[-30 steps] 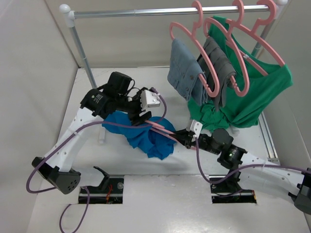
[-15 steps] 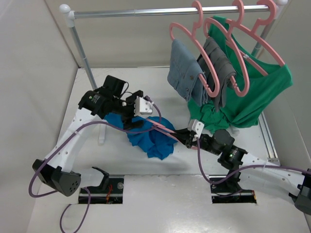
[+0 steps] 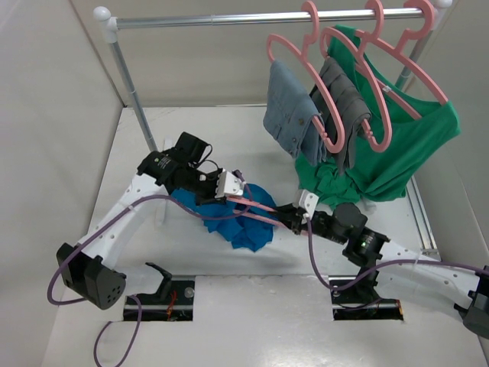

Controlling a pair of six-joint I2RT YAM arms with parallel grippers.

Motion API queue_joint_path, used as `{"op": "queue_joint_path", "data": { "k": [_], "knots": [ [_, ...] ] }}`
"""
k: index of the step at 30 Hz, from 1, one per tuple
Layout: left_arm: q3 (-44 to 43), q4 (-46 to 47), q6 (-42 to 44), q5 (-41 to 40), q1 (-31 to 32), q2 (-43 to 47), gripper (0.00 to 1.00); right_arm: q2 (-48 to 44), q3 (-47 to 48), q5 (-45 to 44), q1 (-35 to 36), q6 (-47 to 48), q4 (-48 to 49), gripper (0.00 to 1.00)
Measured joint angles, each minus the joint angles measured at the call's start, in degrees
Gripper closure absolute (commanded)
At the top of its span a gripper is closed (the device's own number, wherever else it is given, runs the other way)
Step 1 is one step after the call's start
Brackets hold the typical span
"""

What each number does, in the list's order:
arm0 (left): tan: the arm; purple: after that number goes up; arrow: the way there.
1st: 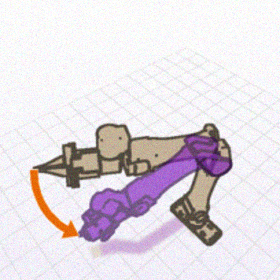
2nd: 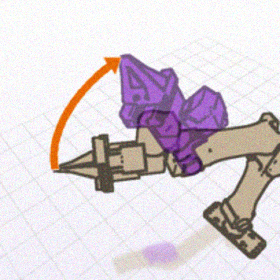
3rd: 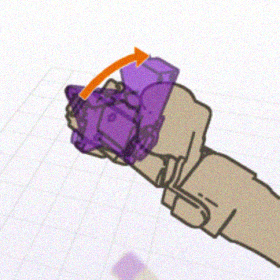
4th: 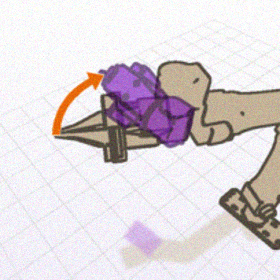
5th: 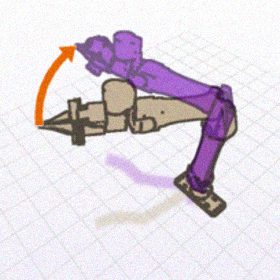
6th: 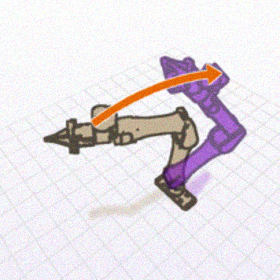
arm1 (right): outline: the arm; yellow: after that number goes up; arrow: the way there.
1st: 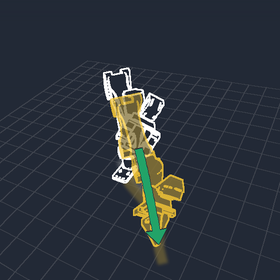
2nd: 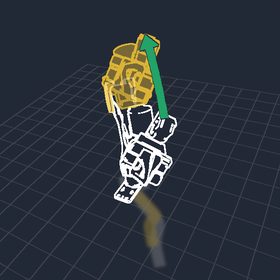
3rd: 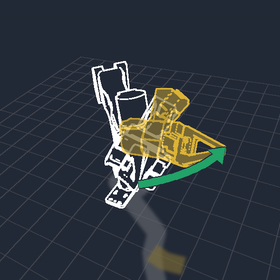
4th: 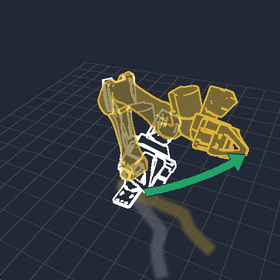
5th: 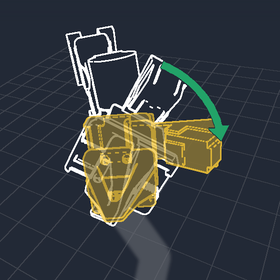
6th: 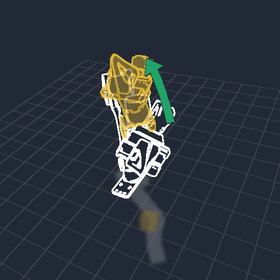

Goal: Place the t-shirt on the hanger
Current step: Place tshirt on hanger

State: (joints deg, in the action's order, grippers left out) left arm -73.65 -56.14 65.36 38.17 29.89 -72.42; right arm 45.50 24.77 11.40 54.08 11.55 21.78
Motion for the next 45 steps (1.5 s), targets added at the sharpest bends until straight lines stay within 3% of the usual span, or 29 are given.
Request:
{"op": "queue_joint_path", "data": {
  "k": [1,6,7,8,11,13,15,19,24,29,30,35,39,45],
  "knots": [
    [0.2,0.11,0.17,0.42,0.02,0.0,1.0,0.0,0.07,-0.09,0.0,0.24,-0.33,1.0],
    [1.05,0.09,-2.03,0.24,-0.15,1.42,1.0,1.75,2.71,-0.72,-0.37,1.55,-2.64,1.0],
    [1.27,0.39,-2.54,-0.26,-0.35,1.99,1.0,2.58,4.13,-1.07,-0.37,1.81,-3.87,0.96],
    [1.49,0.66,-2.95,-0.72,-0.66,2.56,1.0,3.61,5.79,-1.6,-0.35,1.9,-5.25,0.7],
    [3.65,1.92,-4.46,-0.85,-1.9,5.18,1.0,7.19,12.2,-5.95,-0.39,1.97,-9.68,0.36],
    [5.44,2.86,-5.66,-1.27,-2.99,7.02,1.0,8.33,15.89,-9.22,-0.5,1.25,-12.31,0.23],
    [7.26,3.72,-6.32,-1.66,-5.49,8.79,1.0,7.39,17.57,-12.46,-0.13,-0.02,-14.73,0.19],
    [12.09,5.35,-7.28,-2.78,-10.36,12.83,1.0,3.02,18.14,-21.62,3.15,-3.69,-21.49,0.2],
    [16.44,7.15,-10.32,-3.3,-11.26,16.63,1.0,4.0,21.07,-28.22,9.18,-7.19,-28.52,0.33],
    [17.07,9.44,-14.62,-3.02,-11.26,17.09,1.0,16.39,25.09,-24.9,11.65,-8.87,-27.61,0.68],
    [17.07,10.01,-15.5,-2.99,-11.26,17.09,1.0,19.47,25.44,-23.98,11.67,-9.07,-27.08,0.69],
    [17.07,11.45,-19.71,-3.13,-11.26,17.05,1.0,30.99,25.44,-21.55,11.63,-9.27,-24.68,0.69],
    [17.07,11.85,-22.03,-3.28,-11.26,17.05,1.0,37.77,25.66,-20.57,11.1,-11.52,-20.13,0.58],
    [18.12,12.63,-23.45,-3.56,-11.26,17.68,1.0,43.1,26.01,-20.81,8.94,-15.52,-13.55,0.6]
  ]
}}
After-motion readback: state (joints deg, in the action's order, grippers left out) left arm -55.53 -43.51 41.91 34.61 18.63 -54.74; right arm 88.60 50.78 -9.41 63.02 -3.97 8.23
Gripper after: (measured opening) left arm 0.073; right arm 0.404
